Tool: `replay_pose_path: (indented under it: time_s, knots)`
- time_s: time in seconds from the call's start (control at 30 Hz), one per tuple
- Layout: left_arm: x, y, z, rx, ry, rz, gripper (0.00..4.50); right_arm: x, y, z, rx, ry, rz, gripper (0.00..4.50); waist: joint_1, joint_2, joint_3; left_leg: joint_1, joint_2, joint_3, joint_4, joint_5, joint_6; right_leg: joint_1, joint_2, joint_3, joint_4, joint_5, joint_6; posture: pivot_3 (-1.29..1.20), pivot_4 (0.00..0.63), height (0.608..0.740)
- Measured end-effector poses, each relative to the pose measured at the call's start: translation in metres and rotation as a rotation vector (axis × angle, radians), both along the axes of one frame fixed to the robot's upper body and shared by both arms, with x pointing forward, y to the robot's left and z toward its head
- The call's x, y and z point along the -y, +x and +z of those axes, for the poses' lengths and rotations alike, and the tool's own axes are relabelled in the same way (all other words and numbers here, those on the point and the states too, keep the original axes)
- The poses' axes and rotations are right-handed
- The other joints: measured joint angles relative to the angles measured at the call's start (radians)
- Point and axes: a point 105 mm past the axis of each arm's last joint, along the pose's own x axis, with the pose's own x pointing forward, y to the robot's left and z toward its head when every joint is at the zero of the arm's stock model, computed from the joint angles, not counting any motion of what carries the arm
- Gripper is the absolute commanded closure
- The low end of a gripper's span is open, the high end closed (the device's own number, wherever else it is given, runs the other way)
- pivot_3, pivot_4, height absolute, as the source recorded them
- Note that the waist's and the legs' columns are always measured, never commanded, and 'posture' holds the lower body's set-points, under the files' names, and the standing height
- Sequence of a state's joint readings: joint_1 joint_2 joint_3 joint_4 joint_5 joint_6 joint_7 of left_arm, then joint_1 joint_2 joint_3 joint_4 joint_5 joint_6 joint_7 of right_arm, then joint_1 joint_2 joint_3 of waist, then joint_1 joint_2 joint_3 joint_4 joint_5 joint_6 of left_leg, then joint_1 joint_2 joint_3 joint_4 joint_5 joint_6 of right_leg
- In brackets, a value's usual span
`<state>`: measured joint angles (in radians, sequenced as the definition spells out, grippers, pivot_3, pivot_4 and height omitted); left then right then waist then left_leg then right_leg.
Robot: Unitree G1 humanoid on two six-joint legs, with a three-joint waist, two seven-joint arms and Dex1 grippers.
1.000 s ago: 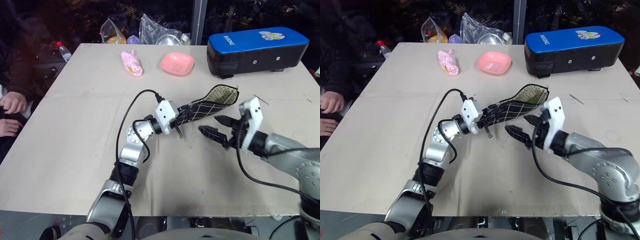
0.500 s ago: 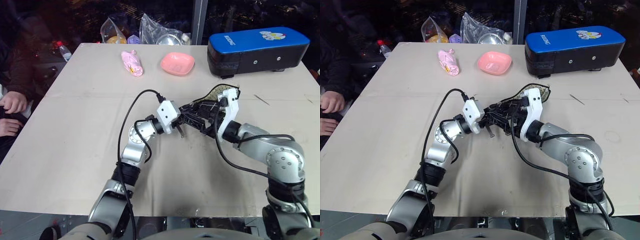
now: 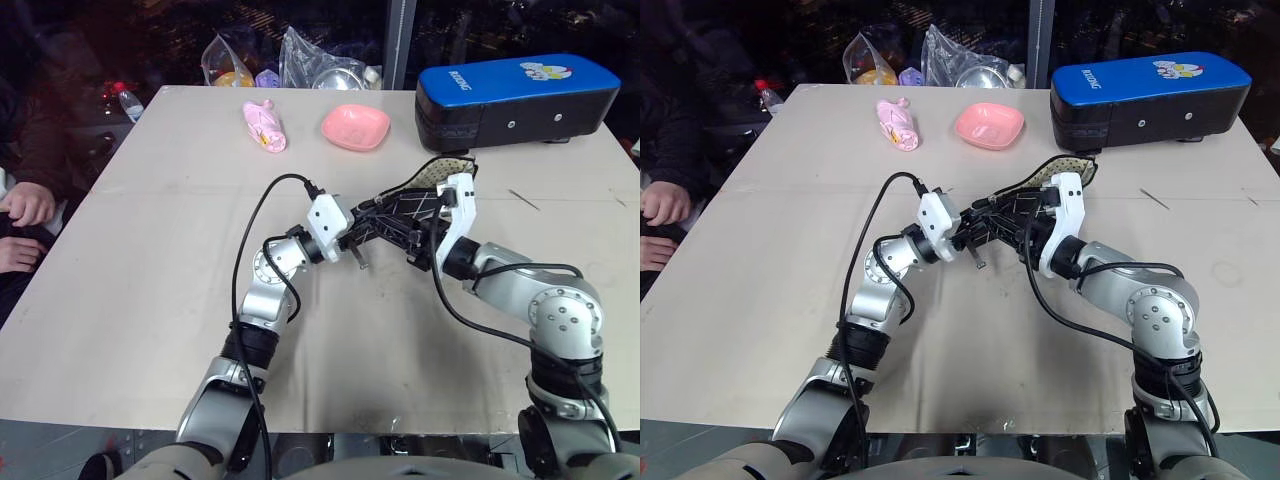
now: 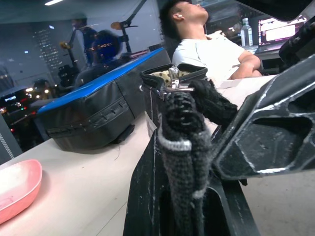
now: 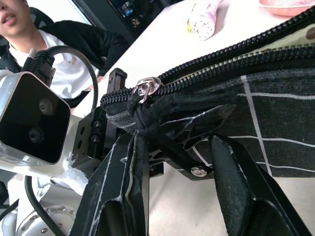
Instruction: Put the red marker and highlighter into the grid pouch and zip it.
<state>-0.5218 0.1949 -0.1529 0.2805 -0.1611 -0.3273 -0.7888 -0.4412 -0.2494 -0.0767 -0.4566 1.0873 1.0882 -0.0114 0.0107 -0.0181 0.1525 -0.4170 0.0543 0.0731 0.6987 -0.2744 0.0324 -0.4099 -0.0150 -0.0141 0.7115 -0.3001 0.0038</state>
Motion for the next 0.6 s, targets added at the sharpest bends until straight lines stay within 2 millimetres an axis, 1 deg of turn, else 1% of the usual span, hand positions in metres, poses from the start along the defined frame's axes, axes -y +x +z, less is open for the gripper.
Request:
replay_pose_path:
  time_s: [0.17, 0.37, 0.43, 0.47, 0.5, 0.57, 0.6]
  knots:
    - [0.002, -0.002, 0.006, 0.026, -0.002, -0.010, 4.50, 0.002, -0.004, 0.006, 0.004, 0.023, 0.007, 3.25, 0.000, 0.000, 0.000, 0.000, 0.000, 0.000, 0.000, 0.000, 0.000, 0.000, 0.000, 0.000, 0.000, 0.000, 0.000, 0.00, 0.150, 0.716]
    - [0.005, -0.003, 0.005, 0.026, 0.003, -0.020, 4.50, 0.003, -0.006, 0.005, 0.007, 0.016, 0.015, 3.26, 0.000, 0.000, 0.000, 0.000, 0.000, 0.000, 0.000, 0.000, 0.000, 0.000, 0.000, 0.000, 0.000, 0.000, 0.000, 0.00, 0.150, 0.716]
    - [0.004, -0.002, 0.005, 0.024, 0.006, -0.017, 4.50, 0.002, -0.006, 0.004, 0.009, 0.009, 0.015, 2.25, -0.001, 0.000, 0.000, 0.000, 0.000, 0.000, 0.000, 0.000, 0.000, 0.000, 0.000, 0.000, 0.000, 0.000, 0.000, 0.00, 0.150, 0.716]
    - [0.004, -0.001, 0.002, 0.016, 0.019, -0.011, 4.50, 0.002, -0.006, 0.003, 0.014, -0.012, 0.013, 1.83, -0.001, 0.000, 0.000, 0.000, 0.000, 0.000, 0.000, 0.000, 0.000, 0.000, 0.000, 0.000, 0.000, 0.000, 0.000, 0.00, 0.150, 0.716]
    - [0.004, 0.000, 0.000, 0.010, 0.025, -0.009, 4.50, 0.001, -0.007, 0.002, 0.013, -0.018, 0.017, 1.60, -0.002, 0.000, 0.000, 0.000, 0.000, 0.000, 0.000, 0.000, 0.000, 0.000, 0.000, 0.000, 0.000, 0.000, 0.000, 0.00, 0.150, 0.716]
    - [0.003, 0.002, -0.003, -0.007, 0.033, -0.001, 4.50, -0.003, -0.008, 0.001, 0.009, -0.020, 0.026, 0.64, -0.002, 0.000, 0.000, 0.000, 0.000, 0.000, 0.000, 0.000, 0.000, 0.000, 0.000, 0.000, 0.000, 0.000, 0.000, 0.00, 0.150, 0.716]
    - [0.003, 0.002, -0.004, -0.013, 0.035, 0.003, 4.50, -0.004, -0.008, 0.002, 0.011, -0.014, 0.028, 0.64, -0.002, 0.000, 0.000, 0.000, 0.000, 0.000, 0.000, 0.000, 0.000, 0.000, 0.000, 0.000, 0.000, 0.000, 0.000, 0.00, 0.150, 0.716]
